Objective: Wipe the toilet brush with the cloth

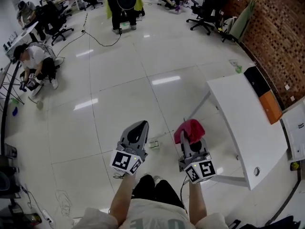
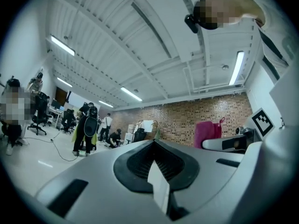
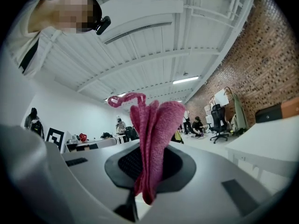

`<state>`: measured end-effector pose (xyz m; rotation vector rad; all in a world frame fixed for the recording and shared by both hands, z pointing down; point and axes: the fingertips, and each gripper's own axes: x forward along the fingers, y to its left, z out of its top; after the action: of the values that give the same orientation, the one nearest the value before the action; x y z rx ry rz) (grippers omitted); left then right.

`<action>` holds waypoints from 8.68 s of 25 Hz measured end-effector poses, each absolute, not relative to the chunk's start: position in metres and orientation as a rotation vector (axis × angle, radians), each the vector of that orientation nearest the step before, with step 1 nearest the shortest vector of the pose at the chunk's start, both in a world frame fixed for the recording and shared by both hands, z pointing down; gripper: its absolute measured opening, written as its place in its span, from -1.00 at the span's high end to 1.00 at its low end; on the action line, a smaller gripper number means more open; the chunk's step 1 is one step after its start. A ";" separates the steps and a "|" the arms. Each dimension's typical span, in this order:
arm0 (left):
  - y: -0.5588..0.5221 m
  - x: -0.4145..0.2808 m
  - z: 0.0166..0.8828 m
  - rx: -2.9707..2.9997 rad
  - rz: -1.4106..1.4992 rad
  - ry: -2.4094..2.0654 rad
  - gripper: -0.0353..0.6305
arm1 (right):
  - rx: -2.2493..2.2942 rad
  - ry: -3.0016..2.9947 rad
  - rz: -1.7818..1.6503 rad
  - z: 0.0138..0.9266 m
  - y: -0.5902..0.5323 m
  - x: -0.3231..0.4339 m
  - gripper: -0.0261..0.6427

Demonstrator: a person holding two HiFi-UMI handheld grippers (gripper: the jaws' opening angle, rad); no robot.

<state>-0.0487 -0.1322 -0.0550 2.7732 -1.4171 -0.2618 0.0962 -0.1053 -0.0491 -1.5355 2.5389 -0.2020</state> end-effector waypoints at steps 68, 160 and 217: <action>-0.145 0.005 0.799 2.937 0.225 -0.605 -0.04 | -1.273 2.916 -0.410 0.814 -0.136 0.063 0.83; -0.174 -0.007 0.817 2.823 0.061 -0.292 -0.34 | -1.753 2.773 -0.248 0.831 -0.214 0.081 0.83; -0.123 -0.046 0.818 2.848 0.272 -0.588 -0.15 | -1.411 2.959 -0.176 0.811 -0.191 0.037 0.83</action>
<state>-0.0461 -0.1235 0.8183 2.8479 -0.5881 0.2720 0.0365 -0.1909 0.8107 -1.4114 2.9585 -0.1765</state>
